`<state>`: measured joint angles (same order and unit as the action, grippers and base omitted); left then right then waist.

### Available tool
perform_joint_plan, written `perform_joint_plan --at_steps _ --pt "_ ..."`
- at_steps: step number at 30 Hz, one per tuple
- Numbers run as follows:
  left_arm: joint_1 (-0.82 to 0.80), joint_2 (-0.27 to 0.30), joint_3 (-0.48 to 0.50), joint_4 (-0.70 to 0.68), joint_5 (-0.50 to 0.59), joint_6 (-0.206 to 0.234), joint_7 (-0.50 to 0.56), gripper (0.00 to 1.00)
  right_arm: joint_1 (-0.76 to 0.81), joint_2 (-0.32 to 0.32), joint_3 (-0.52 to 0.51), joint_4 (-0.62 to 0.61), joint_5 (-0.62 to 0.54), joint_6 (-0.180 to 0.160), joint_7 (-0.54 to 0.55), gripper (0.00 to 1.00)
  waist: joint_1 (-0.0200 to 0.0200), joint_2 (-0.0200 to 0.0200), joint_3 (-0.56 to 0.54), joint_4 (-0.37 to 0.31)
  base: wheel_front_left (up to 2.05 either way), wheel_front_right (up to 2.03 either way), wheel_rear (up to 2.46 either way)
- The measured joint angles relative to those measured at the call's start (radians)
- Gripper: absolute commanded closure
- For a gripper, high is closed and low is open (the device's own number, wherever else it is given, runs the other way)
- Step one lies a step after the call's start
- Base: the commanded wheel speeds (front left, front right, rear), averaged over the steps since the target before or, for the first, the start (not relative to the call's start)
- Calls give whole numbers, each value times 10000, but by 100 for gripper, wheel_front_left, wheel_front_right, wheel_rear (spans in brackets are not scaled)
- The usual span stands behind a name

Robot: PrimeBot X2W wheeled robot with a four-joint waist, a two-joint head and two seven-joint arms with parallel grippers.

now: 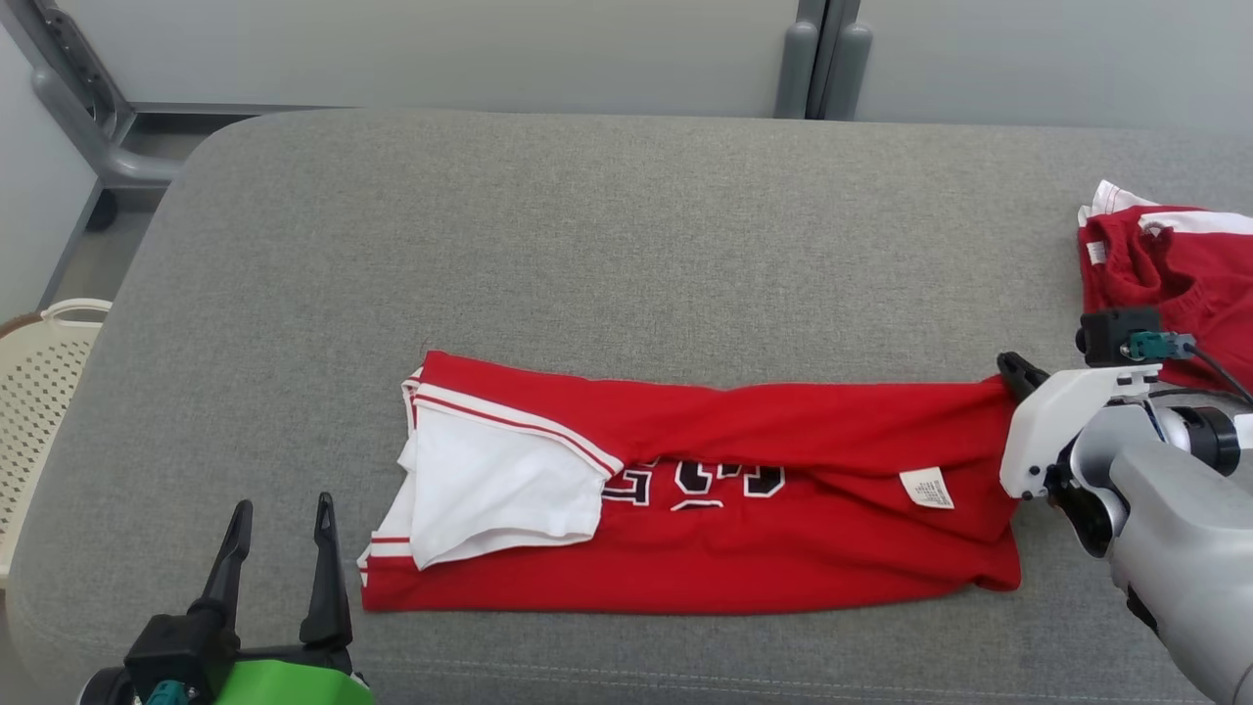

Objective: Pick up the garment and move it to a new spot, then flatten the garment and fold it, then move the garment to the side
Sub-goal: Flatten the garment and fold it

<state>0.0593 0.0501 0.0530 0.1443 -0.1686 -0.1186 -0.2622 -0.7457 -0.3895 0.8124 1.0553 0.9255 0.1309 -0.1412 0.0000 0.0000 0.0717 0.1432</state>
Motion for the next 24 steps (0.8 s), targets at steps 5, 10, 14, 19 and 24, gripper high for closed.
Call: perform_joint_plan --at_steps 5,10,14,19,24 --pt "-63 0 -6 23 -25 0 0 0 55 90 -198 309 477 0 -324 100 0 0 22 -58 0 0 0" --pt "-74 0 0 40 -52 0 0 0 330 174 -207 514 855 0 -276 100 0 0 27 -135 0 0 0" --pt "-74 0 6 67 -52 0 0 0 391 169 -115 610 890 4 -556 0 0 0 16 -223 0 0 0" --pt "-73 0 -17 46 -52 38 0 0 505 -73 -71 591 830 2 -1009 0 0 0 -28 -331 0 0 0" --pt "-59 0 0 19 -50 40 0 0 1153 -341 -79 -295 855 4 -1164 0 0 0 -77 -388 0 0 0"
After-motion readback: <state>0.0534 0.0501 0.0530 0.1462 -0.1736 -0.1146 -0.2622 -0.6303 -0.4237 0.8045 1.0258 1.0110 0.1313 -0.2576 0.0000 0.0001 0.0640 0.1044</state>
